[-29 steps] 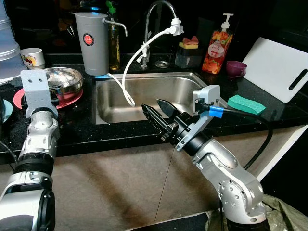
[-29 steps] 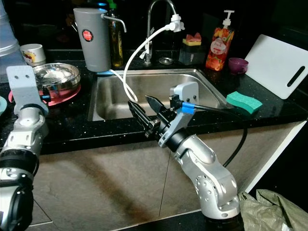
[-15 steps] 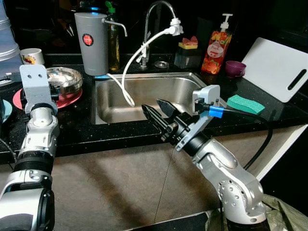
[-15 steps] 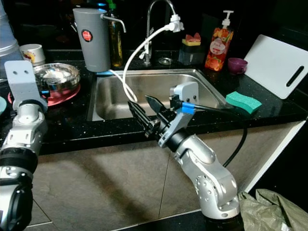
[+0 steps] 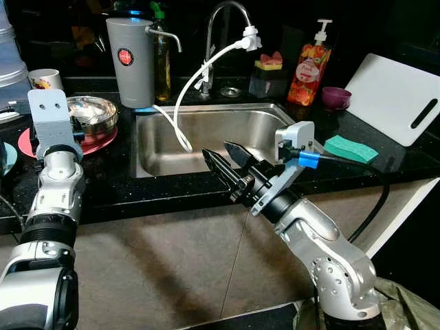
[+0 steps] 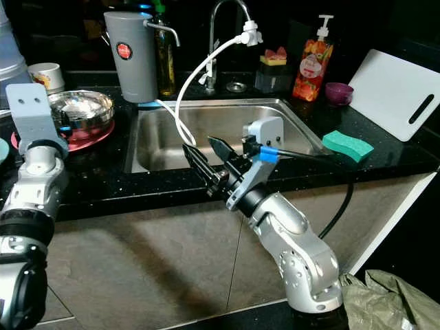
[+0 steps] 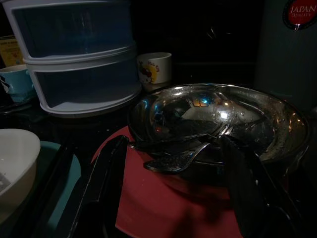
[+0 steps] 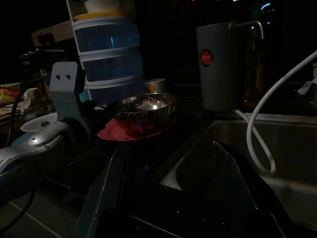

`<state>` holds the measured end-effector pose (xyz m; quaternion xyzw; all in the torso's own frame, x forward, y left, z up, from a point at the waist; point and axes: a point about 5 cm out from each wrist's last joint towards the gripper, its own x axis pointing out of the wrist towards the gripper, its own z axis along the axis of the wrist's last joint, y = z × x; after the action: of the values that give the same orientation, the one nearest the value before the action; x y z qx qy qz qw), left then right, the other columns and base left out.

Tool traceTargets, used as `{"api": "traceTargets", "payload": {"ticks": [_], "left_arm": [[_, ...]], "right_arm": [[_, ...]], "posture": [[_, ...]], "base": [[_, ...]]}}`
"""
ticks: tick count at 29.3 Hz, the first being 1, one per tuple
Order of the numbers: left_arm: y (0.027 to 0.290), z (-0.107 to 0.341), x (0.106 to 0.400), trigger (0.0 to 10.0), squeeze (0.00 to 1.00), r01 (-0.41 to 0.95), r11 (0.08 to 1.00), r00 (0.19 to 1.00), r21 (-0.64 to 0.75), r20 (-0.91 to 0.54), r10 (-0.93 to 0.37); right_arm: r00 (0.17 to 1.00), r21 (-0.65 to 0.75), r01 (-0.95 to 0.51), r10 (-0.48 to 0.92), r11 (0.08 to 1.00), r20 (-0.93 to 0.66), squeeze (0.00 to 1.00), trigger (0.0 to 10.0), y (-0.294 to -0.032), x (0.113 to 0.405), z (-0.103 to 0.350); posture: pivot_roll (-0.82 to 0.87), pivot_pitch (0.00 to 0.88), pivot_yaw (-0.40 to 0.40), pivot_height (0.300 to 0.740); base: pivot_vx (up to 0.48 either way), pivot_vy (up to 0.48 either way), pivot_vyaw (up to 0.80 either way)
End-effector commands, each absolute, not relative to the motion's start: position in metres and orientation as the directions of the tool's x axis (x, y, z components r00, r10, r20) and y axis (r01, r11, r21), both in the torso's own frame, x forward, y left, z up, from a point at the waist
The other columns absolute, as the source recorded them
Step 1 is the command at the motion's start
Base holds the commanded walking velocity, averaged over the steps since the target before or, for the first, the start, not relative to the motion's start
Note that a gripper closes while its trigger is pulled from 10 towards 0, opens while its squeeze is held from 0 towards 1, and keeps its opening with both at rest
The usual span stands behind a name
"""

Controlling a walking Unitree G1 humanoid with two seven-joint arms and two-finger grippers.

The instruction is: Kitchen organization

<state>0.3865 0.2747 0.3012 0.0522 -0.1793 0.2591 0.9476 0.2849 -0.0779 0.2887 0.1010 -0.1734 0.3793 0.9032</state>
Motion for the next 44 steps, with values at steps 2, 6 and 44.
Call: {"api": "traceTargets", "payload": {"ticks": [2,6,44], "left_arm": [[0.272,0.305,0.387,10.0,0.0,-0.504,0.864,0.799,0.011,0.385,0.461],[0.272,0.307,0.387,10.0,0.0,-0.503,0.864,0.797,0.005,0.39,0.462],[0.271,0.313,0.403,10.0,0.0,-0.469,0.882,0.849,-0.037,0.256,0.462]], "right_arm": [[0.649,0.048,-0.721,0.649,0.692,0.398,0.0,10.0,-0.079,0.283,0.288],[0.648,0.046,-0.721,0.65,0.691,0.396,0.0,10.0,-0.078,0.283,0.288],[0.644,0.048,-0.724,0.648,0.688,0.406,0.0,10.0,-0.077,0.283,0.291]], "posture": [[-0.03,0.124,-0.057,0.74],[-0.03,0.121,-0.057,0.74],[-0.02,0.115,-0.058,0.74]], "base": [[0.0,0.0,0.0],[0.0,0.0,0.0],[0.0,0.0,0.0]]}}
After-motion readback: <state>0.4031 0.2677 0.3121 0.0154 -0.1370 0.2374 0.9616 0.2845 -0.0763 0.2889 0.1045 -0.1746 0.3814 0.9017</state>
